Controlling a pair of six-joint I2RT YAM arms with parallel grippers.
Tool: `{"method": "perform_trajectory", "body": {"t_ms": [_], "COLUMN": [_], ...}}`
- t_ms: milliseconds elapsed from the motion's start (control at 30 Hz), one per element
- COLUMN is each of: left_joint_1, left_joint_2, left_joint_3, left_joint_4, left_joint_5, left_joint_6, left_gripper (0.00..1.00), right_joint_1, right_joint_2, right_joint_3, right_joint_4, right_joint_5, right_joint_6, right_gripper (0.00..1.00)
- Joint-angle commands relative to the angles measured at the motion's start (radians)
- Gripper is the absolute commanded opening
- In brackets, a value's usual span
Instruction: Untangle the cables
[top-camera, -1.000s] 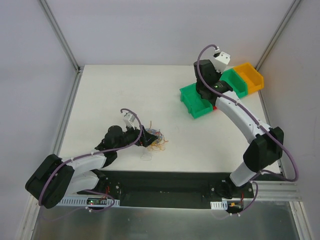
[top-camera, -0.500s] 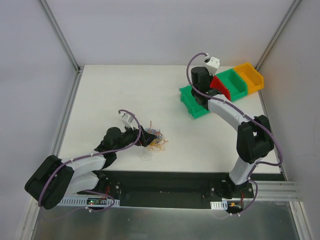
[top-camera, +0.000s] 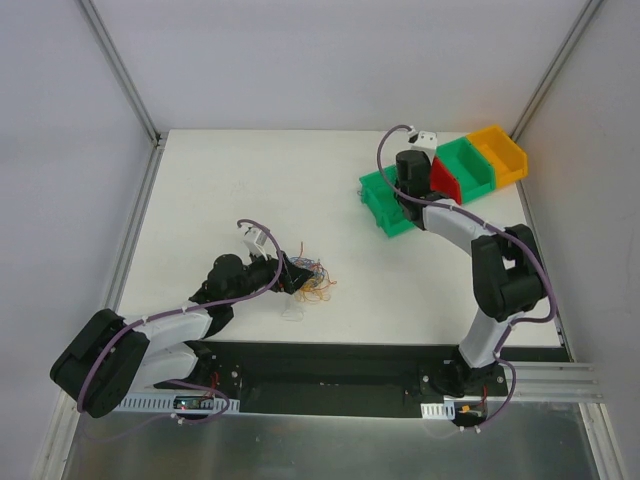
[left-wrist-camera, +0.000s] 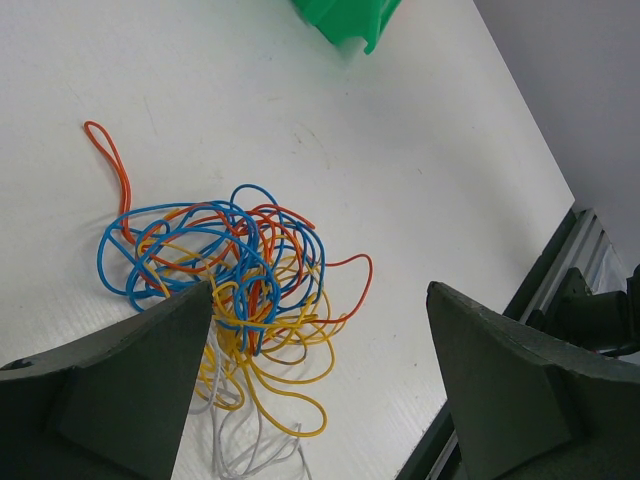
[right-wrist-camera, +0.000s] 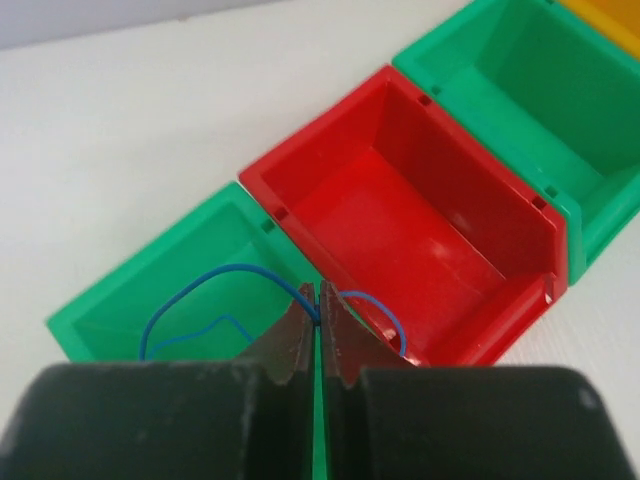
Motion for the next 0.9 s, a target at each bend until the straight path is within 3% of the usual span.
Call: {"method": "perform_trajectory", "body": {"t_ms": [0,400,867], "left_joint_1": [-0.010,-0.010,-0.010], "left_joint_2": [0.004,0.003,0.003], "left_joint_3": [0.007,0.004,0.004], "left_joint_4": [0.069,0.074,0.077], "left_joint_5": [0.015,0.011,0.011], "left_joint_6": [0.017,0.017,0.017], "left_gripper": [0.88,0.88,0.89], "right_joint_1": [-0.041,-0.099,-0.099], "right_joint_2": [-0.067,-0.124,-0.083], "right_joint_3": [-0.060,-0.060,0.078], "right_joint_4": [0.054,0.058,0.025], "right_joint_5": [-0.020,-0.106,-0.066], "right_joint_6": [-0.034,0.058,-0.102], "right_gripper": [0.01,0.01,0.01]}}
